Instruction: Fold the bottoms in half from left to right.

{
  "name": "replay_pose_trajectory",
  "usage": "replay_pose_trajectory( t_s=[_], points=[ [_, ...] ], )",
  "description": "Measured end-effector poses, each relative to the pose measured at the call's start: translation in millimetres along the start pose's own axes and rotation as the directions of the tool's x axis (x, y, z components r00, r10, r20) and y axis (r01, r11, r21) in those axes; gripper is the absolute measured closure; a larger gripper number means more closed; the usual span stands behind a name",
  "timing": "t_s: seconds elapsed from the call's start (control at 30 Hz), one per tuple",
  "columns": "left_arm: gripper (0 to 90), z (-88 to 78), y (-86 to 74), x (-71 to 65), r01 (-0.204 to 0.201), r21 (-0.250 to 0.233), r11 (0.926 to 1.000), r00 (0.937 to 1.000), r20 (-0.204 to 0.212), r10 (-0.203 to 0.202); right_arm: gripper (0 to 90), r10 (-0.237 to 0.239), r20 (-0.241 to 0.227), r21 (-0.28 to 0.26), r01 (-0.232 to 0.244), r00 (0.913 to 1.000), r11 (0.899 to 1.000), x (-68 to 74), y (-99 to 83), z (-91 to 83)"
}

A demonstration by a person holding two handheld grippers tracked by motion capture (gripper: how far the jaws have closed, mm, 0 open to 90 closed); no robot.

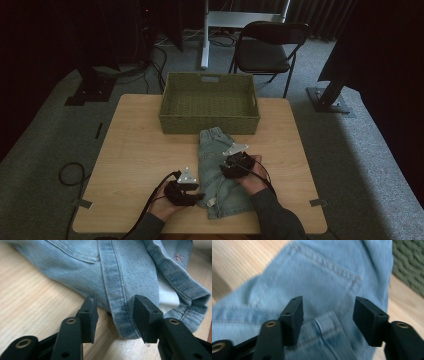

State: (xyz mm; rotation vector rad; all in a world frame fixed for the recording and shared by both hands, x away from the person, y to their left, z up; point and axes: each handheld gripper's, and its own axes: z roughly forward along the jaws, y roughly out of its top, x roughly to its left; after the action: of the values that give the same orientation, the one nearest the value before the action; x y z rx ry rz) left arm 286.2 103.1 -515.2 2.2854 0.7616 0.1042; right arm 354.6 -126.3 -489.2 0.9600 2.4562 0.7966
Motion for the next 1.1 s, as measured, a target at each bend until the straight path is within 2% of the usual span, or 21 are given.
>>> replay_pose_trajectory(
  t_s=[0.07,0.13,0.23,0.27,0.33,0.5,0.7,0.77,0.87,0.93,0.97,1.03,1.1],
  points=[
    [56.0,1.4,0.4,-0.8,0.003,0.006,1.0000,0.9999,0.013,-0.003,48.6,0.006,0.004,0.017,-0.006,1.0000,1.000,-3.1,-6.8,-5.4],
    [65.4,1.6,1.4,-2.5,-0.007,0.009,0.9999,0.9994,0.033,0.007,53.7,0.010,-0.006,0.023,-0.010,0.9999,1.000,-6.8,-14.2,-13.1],
    [79.9,0.2,3.8,-7.5,-0.035,0.009,0.9993,0.9992,0.020,0.035,63.5,0.017,-0.038,0.013,-0.017,0.9991,1.000,-11.6,-26.0,-26.4],
    [85.7,-1.2,4.7,-8.4,-0.032,0.000,0.9995,0.9992,0.023,0.032,66.4,0.018,-0.036,0.010,-0.018,0.9992,1.000,-12.1,-29.7,-31.2],
    [87.5,-5.5,6.7,-10.0,-0.039,-0.014,0.9991,0.9984,0.040,0.039,68.8,0.011,-0.026,-0.008,-0.011,0.9996,1.000,-12.6,-36.7,-41.2],
    [88.2,-11.9,11.6,-17.8,-0.070,-0.035,0.9970,0.9956,0.060,0.072,71.4,0.043,-0.042,-0.046,-0.045,0.9982,0.998,-15.1,-51.6,-64.9],
    [88.1,-17.3,14.9,-24.9,-0.096,-0.056,0.9938,0.9875,0.120,0.102,71.7,0.086,-0.068,-0.079,-0.091,0.9940,0.993,-15.9,-68.0,-89.2],
    [86.9,-17.7,15.1,-24.1,-0.092,-0.059,0.9940,0.9892,0.109,0.098,71.3,0.092,-0.099,-0.050,-0.097,0.9908,0.994,-15.8,-74.7,-91.3],
    [79.8,-16.6,13.9,-15.7,-0.053,-0.062,0.9967,0.9954,0.076,0.058,70.7,0.084,-0.121,0.019,-0.083,0.9891,0.996,-14.5,-87.2,-88.0],
    [76.6,-15.2,12.7,-10.3,-0.030,-0.060,0.9977,0.9981,0.051,0.034,67.5,0.082,-0.159,0.042,-0.076,0.9839,0.996,-13.8,-95.1,-85.1],
    [75.2,-14.2,12.2,-8.1,-0.024,-0.056,0.9981,0.9989,0.040,0.026,61.9,0.081,-0.182,0.024,-0.078,0.9799,0.997,-14.0,-98.1,-85.3],
    [72.2,-11.9,11.6,-4.3,-0.013,-0.051,0.9986,0.9998,0.015,0.013,54.5,0.106,-0.216,-0.035,-0.117,0.9706,0.993,-17.2,-100.9,-88.9],
    [69.7,-9.6,11.8,-1.9,-0.007,-0.045,0.9990,1.0000,-0.003,0.007,50.0,0.122,-0.220,-0.091,-0.145,0.9677,0.985,-22.0,-99.6,-94.7]
  ],
)
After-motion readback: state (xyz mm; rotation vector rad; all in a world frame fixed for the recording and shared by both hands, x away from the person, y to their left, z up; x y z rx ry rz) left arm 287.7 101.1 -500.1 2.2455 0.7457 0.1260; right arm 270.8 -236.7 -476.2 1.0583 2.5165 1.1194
